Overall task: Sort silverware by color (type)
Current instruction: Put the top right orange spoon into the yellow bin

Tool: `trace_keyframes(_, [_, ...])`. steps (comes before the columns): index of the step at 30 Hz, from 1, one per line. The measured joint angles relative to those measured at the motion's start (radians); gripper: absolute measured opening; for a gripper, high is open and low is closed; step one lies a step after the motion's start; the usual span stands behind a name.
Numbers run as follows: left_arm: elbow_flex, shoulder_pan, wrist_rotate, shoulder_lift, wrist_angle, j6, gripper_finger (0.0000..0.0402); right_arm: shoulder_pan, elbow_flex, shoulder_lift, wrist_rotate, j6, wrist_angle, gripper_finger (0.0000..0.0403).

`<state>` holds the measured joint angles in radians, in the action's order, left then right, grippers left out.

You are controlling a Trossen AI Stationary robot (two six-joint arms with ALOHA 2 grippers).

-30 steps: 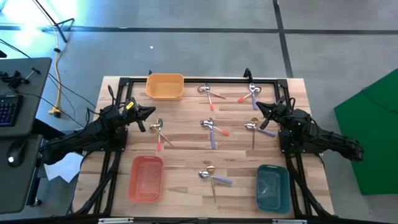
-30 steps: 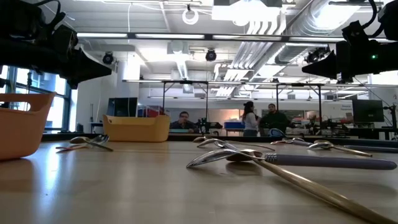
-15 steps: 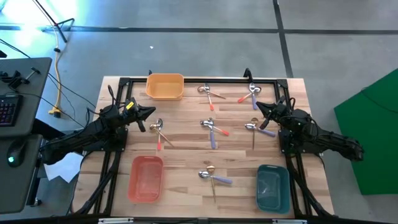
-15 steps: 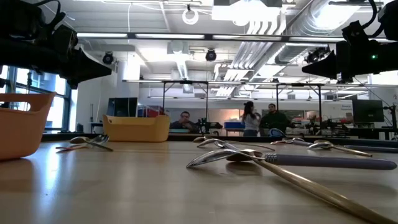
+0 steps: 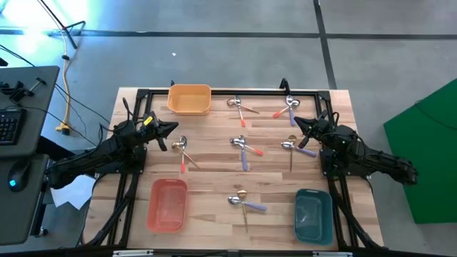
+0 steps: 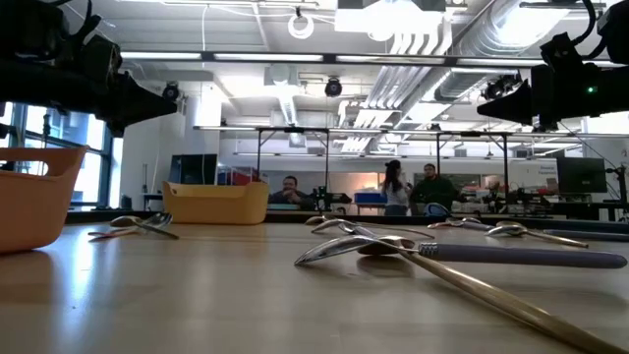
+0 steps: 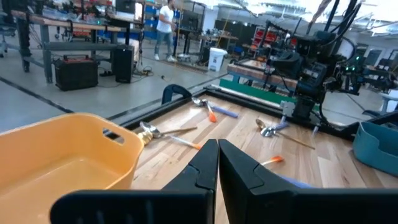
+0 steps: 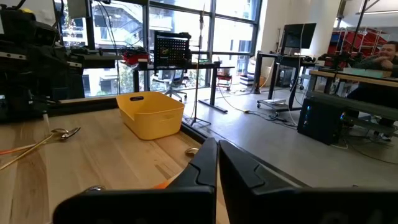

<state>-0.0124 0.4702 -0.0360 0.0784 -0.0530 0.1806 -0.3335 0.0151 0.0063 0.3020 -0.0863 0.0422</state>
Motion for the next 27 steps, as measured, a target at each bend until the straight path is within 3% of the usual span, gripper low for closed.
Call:
trace_keyframes(6, [0.0,0.0,-0.008,0.0,0.002,0.017,0.0005,0.0,0.0,0.0,0.001,-0.021,0.0,0.0])
trace_keyframes(13, [0.0,0.0,-0.01,0.0,0.003,-0.034,0.0005,0.0,0.0,0.0,0.012,-0.366,0.001,0.0])
trace_keyframes(19, [0.0,0.001,-0.017,0.0,0.004,-0.045,0.0005,0.0,0.0,0.0,0.008,-0.345,0.032,0.0])
trace_keyframes(22, [0.0,0.001,-0.021,0.0,0.004,-0.063,0.0005,0.0,0.0,0.001,-0.022,-0.115,0.036,0.0])
trace_keyframes(27, [0.0,0.001,-0.023,0.0,0.003,-0.055,0.0005,-0.028,0.0,0.001,0.103,-0.11,0.106,0.0])
